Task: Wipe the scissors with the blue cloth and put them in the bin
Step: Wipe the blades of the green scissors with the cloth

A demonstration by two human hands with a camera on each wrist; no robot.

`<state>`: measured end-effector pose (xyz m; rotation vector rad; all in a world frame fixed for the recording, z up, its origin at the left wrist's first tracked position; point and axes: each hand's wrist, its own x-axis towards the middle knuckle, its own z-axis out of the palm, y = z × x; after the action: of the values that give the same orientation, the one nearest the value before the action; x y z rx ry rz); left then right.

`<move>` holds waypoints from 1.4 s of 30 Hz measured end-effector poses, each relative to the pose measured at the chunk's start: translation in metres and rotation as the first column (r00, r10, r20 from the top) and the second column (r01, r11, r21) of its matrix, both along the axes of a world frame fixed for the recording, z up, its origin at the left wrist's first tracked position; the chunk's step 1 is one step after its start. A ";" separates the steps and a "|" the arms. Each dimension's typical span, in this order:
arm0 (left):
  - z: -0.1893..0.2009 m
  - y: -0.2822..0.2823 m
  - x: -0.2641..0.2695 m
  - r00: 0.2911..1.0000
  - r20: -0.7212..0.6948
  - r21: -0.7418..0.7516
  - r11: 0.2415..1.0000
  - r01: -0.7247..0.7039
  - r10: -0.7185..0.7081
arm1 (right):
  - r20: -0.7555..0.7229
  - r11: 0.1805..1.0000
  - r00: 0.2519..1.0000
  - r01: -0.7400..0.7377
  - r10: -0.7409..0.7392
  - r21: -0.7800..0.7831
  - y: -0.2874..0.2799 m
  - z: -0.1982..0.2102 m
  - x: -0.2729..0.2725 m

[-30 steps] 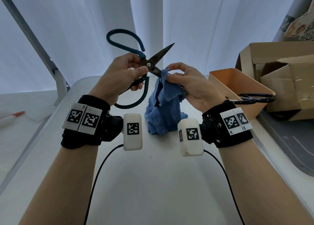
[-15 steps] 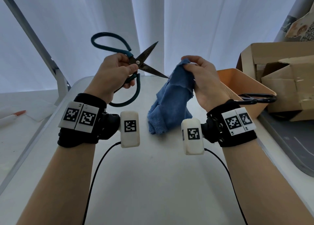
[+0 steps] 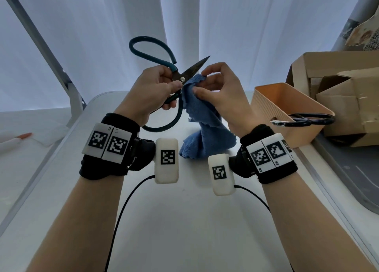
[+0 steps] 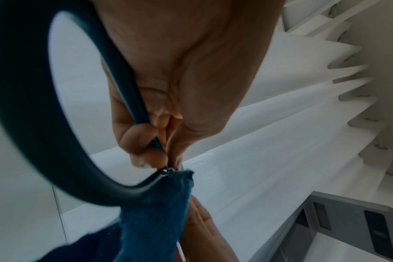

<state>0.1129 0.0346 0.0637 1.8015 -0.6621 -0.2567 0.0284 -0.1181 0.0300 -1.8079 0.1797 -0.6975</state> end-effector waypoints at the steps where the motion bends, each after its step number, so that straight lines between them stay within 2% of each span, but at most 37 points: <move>1: 0.000 -0.001 -0.002 1.000 0.005 0.006 1.000 0.017 -0.017 | -0.016 1.000 1.000 0.020 -0.020 0.000 0.000 -0.001 0.000; 6: 0.000 -0.003 -0.006 0.998 0.030 0.022 0.998 0.058 -0.059 | -0.078 0.998 0.997 0.030 -0.027 0.049 -0.002 -0.002 0.000; 9: 0.000 -0.002 -0.004 0.998 0.026 0.031 0.998 0.056 -0.057 | -0.059 0.979 0.994 -0.077 0.089 0.188 -0.002 0.000 -0.001; 12: 0.000 0.000 -0.003 0.999 0.014 0.037 0.998 0.048 -0.048 | -0.068 0.955 0.982 -0.153 0.176 0.255 -0.006 0.002 -0.003; 19: -0.002 -0.004 -0.005 0.998 0.013 0.040 0.997 0.066 -0.067 | -0.137 0.975 0.985 -0.074 0.104 0.208 -0.001 -0.003 0.001; 24: -0.003 -0.003 -0.004 0.998 -0.009 0.034 0.998 0.061 -0.061 | -0.153 0.945 0.955 -0.209 0.253 0.251 -0.009 0.001 -0.002; 29: -0.002 -0.002 -0.003 0.998 -0.007 0.025 0.998 0.057 -0.057 | -0.163 0.960 0.974 -0.113 0.158 0.255 -0.005 -0.003 -0.002; 34: -0.001 0.005 0.003 0.999 -0.029 0.010 0.999 0.041 -0.041 | -0.142 0.924 0.941 -0.259 0.308 0.282 -0.008 -0.001 -0.003; 39: 0.000 0.006 0.003 0.999 -0.027 -0.010 1.000 0.026 -0.026 | -0.171 0.952 0.963 -0.157 0.206 0.263 -0.007 -0.004 -0.001; 42: 0.000 0.007 0.005 0.999 -0.042 -0.019 1.000 0.017 -0.018 | -0.151 0.938 0.958 -0.194 0.244 0.289 -0.009 -0.005 -0.001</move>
<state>0.1180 0.0418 0.0635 1.7685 -0.6483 -0.2985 0.0270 -0.1267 0.0254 -1.5952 0.1832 -0.3272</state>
